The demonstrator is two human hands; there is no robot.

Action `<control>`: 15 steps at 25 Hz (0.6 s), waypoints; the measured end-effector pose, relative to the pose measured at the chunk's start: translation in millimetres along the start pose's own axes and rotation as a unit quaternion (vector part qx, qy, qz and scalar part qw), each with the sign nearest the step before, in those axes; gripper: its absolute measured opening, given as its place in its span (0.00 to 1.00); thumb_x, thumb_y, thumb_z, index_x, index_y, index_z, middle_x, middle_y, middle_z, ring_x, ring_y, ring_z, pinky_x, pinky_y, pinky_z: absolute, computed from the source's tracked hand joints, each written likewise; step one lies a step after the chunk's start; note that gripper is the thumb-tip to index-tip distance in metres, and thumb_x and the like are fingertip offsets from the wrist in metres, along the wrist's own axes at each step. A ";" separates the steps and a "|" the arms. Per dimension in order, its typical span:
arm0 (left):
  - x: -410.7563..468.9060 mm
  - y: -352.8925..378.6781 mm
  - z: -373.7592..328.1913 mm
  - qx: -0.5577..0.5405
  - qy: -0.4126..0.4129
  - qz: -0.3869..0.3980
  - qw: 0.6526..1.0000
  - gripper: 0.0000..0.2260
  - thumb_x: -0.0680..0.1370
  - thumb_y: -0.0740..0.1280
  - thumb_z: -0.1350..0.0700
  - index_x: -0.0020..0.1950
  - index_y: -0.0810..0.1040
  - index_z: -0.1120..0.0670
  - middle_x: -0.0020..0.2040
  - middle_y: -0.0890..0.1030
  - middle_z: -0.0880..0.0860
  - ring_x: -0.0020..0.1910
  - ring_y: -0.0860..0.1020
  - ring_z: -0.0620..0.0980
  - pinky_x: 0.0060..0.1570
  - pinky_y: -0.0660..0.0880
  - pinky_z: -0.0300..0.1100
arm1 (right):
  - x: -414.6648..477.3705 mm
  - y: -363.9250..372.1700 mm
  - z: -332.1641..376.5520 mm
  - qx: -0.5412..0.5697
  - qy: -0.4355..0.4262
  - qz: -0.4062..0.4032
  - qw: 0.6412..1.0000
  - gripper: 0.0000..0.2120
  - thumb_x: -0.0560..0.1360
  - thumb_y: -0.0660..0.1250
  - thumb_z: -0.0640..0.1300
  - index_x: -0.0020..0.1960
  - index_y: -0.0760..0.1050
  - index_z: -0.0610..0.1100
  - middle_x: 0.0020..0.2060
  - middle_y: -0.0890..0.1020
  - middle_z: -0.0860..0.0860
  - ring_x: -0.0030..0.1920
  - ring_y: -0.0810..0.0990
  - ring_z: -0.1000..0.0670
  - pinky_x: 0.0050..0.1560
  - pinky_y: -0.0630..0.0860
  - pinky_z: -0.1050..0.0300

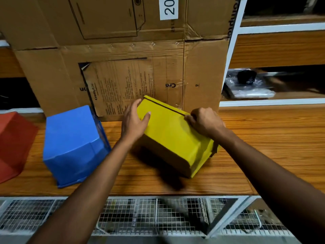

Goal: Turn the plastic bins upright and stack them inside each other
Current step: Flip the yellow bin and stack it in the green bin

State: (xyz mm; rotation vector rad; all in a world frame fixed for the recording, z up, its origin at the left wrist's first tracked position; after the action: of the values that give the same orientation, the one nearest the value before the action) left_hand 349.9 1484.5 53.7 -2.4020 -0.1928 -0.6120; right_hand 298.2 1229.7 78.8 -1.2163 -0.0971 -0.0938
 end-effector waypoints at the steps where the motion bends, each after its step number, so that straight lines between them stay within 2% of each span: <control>1: 4.1 2.8 -3.0 0.032 0.030 0.021 0.999 0.25 0.77 0.68 0.50 0.73 0.68 0.54 0.70 0.72 0.56 0.70 0.70 0.55 0.66 0.69 0.49 | 3.4 -0.3 -3.3 -0.006 -0.024 0.017 1.000 0.18 0.80 0.60 0.59 0.43 0.77 0.47 0.36 0.77 0.46 0.37 0.76 0.44 0.37 0.68 0.55; 3: 10.4 13.6 -4.4 0.100 0.076 0.085 0.988 0.26 0.78 0.66 0.49 0.75 0.65 0.52 0.74 0.68 0.56 0.73 0.65 0.56 0.70 0.66 0.54 | 7.8 1.2 -12.5 -0.022 -0.078 0.039 0.996 0.20 0.79 0.59 0.63 0.43 0.78 0.48 0.35 0.80 0.48 0.37 0.78 0.44 0.35 0.71 0.54; 5: 17.4 23.5 0.2 0.193 0.096 0.149 0.965 0.25 0.79 0.62 0.43 0.75 0.65 0.48 0.76 0.65 0.55 0.77 0.58 0.56 0.75 0.55 0.61 | 8.8 0.5 -21.3 -0.059 -0.116 0.032 0.991 0.23 0.78 0.56 0.66 0.44 0.78 0.49 0.34 0.80 0.49 0.36 0.79 0.45 0.35 0.72 0.54; 6: 21.2 25.5 1.8 0.241 0.097 0.171 0.951 0.25 0.79 0.59 0.39 0.73 0.68 0.47 0.75 0.67 0.55 0.77 0.58 0.56 0.75 0.48 0.63 | 8.8 -1.8 -25.4 -0.077 -0.122 0.021 0.989 0.23 0.78 0.55 0.66 0.44 0.79 0.50 0.34 0.80 0.49 0.36 0.79 0.45 0.35 0.71 0.55; 7: 23.7 25.6 2.5 0.278 0.089 0.186 0.938 0.26 0.79 0.56 0.35 0.70 0.72 0.48 0.72 0.71 0.55 0.75 0.62 0.56 0.74 0.46 0.63 | 9.0 -3.4 -29.7 -0.096 -0.126 0.008 0.987 0.24 0.78 0.55 0.67 0.45 0.79 0.50 0.34 0.80 0.49 0.37 0.80 0.44 0.35 0.72 0.56; 9: 23.3 23.8 -3.4 0.304 0.067 0.193 0.930 0.30 0.76 0.53 0.31 0.64 0.76 0.51 0.62 0.79 0.56 0.66 0.72 0.57 0.68 0.61 0.60 | 9.9 -5.3 -34.8 -0.132 -0.108 -0.005 0.985 0.25 0.78 0.53 0.68 0.49 0.79 0.51 0.39 0.83 0.46 0.42 0.82 0.43 0.40 0.74 0.54; 10: 21.1 22.8 -9.3 0.303 0.062 0.173 0.935 0.31 0.76 0.54 0.30 0.62 0.78 0.52 0.58 0.81 0.56 0.61 0.76 0.57 0.63 0.66 0.57 | 11.7 -5.3 -35.2 -0.141 -0.078 -0.002 0.987 0.24 0.79 0.53 0.67 0.53 0.79 0.52 0.45 0.83 0.45 0.48 0.81 0.42 0.46 0.74 0.51; 12: 13.4 23.8 -21.8 0.299 0.046 0.112 0.947 0.31 0.75 0.56 0.30 0.58 0.81 0.54 0.51 0.84 0.58 0.53 0.80 0.59 0.57 0.71 0.55 | 13.9 -5.0 -30.3 -0.150 -0.002 -0.008 0.989 0.19 0.81 0.54 0.60 0.60 0.76 0.53 0.57 0.76 0.42 0.60 0.73 0.39 0.57 0.70 0.41; 13: 9.5 25.3 -27.6 0.304 0.037 0.089 0.948 0.31 0.75 0.57 0.30 0.56 0.82 0.54 0.49 0.84 0.58 0.50 0.81 0.60 0.54 0.72 0.53 | 13.2 -4.4 -24.3 -0.153 0.027 -0.028 0.987 0.16 0.81 0.55 0.56 0.62 0.75 0.52 0.59 0.72 0.41 0.62 0.69 0.38 0.59 0.68 0.38; 15: 2.6 31.7 -37.5 0.321 0.020 0.078 0.944 0.30 0.74 0.57 0.29 0.52 0.83 0.54 0.47 0.84 0.60 0.48 0.81 0.61 0.44 0.73 0.49 | 8.9 1.9 -9.8 -0.126 0.060 -0.058 0.988 0.15 0.80 0.57 0.50 0.63 0.75 0.50 0.58 0.71 0.40 0.62 0.68 0.37 0.59 0.69 0.38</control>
State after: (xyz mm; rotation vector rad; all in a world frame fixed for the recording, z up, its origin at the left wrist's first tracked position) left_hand 347.0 1436.3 63.0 -1.7518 -0.1513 -0.4369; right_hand 307.5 1221.0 74.8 -1.4550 -0.0520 -0.2869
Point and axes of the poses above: each hand's wrist, its own x-axis towards the middle knuckle, its own y-axis out of the palm, z = x × y, the point moved 4 cm from there along x, towards the middle knuckle
